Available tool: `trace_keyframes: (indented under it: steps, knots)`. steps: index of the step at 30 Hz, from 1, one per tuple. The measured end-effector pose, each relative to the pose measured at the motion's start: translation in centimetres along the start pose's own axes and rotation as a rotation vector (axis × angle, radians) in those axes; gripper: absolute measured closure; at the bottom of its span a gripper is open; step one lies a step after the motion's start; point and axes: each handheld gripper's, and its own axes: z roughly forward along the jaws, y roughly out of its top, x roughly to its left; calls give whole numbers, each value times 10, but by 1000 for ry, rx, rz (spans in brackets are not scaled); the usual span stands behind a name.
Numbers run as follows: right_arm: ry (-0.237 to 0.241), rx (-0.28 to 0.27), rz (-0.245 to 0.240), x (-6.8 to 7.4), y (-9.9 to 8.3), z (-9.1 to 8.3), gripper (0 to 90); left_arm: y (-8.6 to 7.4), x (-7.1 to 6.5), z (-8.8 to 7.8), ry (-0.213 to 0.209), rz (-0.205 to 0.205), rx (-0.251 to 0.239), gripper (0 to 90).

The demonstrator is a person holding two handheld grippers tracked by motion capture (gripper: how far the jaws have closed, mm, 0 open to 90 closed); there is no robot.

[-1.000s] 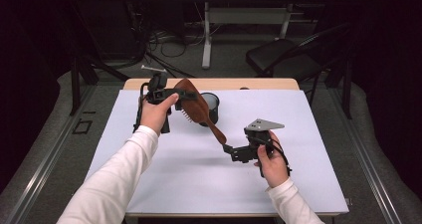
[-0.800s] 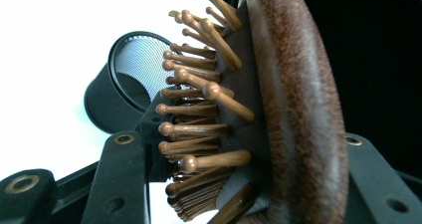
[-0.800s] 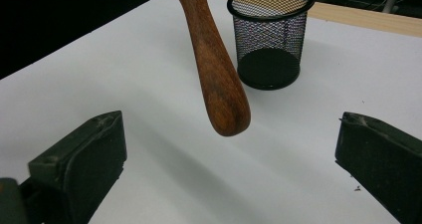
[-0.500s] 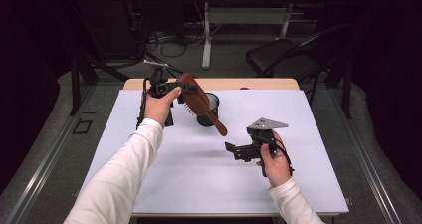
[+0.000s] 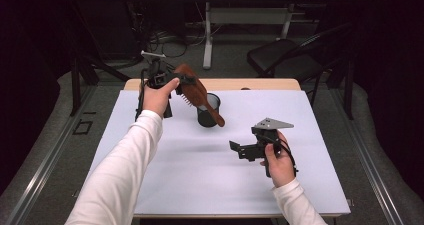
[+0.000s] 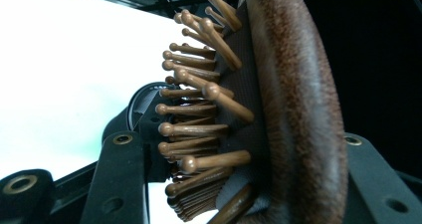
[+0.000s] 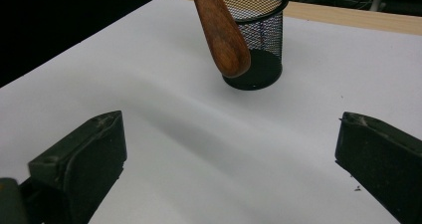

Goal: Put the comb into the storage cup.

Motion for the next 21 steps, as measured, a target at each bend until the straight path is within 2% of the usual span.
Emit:
trace_keyframes:
  steps: [7, 21]
  knots:
    - [-4, -7, 9, -2, -1, -4, 0, 7, 3, 2, 4, -17, -28, 486]
    - [-9, -8, 15, -4, -1, -5, 0, 18, 4, 3, 30, -20, -58, 485]
